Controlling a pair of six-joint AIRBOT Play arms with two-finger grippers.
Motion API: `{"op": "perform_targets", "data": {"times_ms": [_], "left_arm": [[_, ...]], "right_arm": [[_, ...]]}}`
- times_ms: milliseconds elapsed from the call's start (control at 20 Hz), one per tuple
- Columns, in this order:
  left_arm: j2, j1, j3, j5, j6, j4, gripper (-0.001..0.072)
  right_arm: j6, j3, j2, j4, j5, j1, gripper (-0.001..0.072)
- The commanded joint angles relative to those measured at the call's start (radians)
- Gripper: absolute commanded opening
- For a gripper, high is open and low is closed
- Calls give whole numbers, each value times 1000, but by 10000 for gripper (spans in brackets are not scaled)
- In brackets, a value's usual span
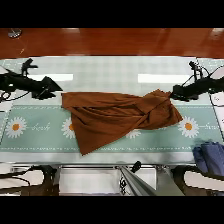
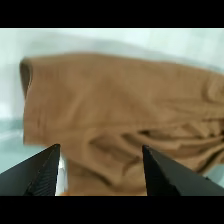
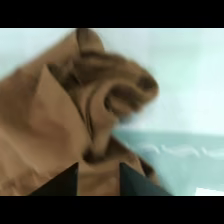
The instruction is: Fold the shirts.
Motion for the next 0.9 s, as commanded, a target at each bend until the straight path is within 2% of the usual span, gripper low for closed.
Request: {"op": "perform_targets", "data": {"times_ms": [0, 50, 250, 350, 600, 850], "left_arm": [[149, 89, -124, -122, 22, 30, 592], [208, 104, -211, -122, 21, 23, 594], [362, 77, -532, -101, 81, -65, 608], [360, 24, -606, -91, 82, -68, 608], [351, -163, -694, 8, 68, -70, 629], [300, -217, -705, 42, 51, -68, 628]], "right_arm": [[-82, -20, 51, -184, 182, -43, 417], [-90, -43, 53, -162, 185, -68, 483], [-122, -119, 53, 45, 140, -157, 487], [-127, -122, 53, 57, 138, -163, 486], [-130, -122, 53, 56, 137, -163, 487], [-130, -122, 53, 56, 137, -163, 487]]}}
